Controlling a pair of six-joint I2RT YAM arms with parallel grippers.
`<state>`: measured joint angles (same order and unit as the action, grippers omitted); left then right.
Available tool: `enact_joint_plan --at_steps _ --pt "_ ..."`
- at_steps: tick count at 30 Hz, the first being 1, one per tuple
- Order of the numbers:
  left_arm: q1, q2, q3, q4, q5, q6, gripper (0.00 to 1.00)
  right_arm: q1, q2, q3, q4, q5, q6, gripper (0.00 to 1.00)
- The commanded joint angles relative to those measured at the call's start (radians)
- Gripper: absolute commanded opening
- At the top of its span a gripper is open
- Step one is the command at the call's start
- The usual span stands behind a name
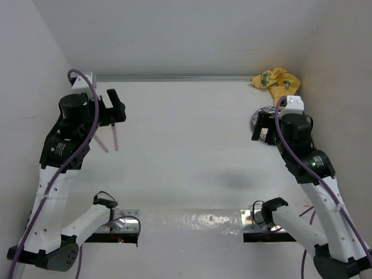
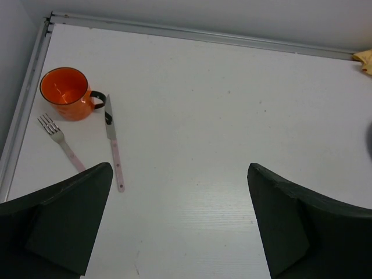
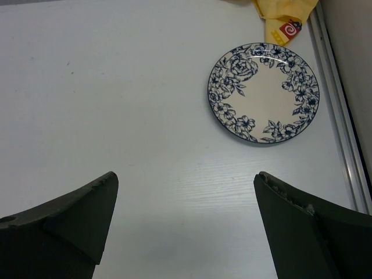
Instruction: Set the dinner table for one person
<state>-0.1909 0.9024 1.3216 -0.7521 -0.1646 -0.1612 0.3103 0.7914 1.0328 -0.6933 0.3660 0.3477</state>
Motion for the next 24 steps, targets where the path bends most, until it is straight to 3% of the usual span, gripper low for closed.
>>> enact_joint_plan --at_steps 1,8,11,15,19,24 --pt "-0.012 -0.013 -0.013 0.022 0.01 0.02 1.0 0.006 0.0 0.021 0.029 0.01 0.02 0.99" --pt "-0.01 -0.029 -0.07 0.022 0.066 0.005 1.0 0.006 -0.008 -0.033 0.069 0.014 0.036 0.99" --pt "-0.01 -0.049 -0.119 0.033 0.157 -0.004 1.0 0.006 0.044 -0.042 0.106 0.063 0.056 0.99" --pt "-0.01 -0.065 -0.185 0.063 0.181 -0.008 1.0 -0.003 0.207 -0.01 0.194 0.137 0.04 0.99" --pt "-0.01 -0.051 -0.225 0.095 0.241 -0.014 1.0 -0.182 0.399 0.079 0.256 -0.024 0.129 0.94" --pt "-0.01 -0.046 -0.358 0.197 0.316 -0.02 1.0 -0.223 0.63 0.196 0.403 0.06 0.125 0.93"
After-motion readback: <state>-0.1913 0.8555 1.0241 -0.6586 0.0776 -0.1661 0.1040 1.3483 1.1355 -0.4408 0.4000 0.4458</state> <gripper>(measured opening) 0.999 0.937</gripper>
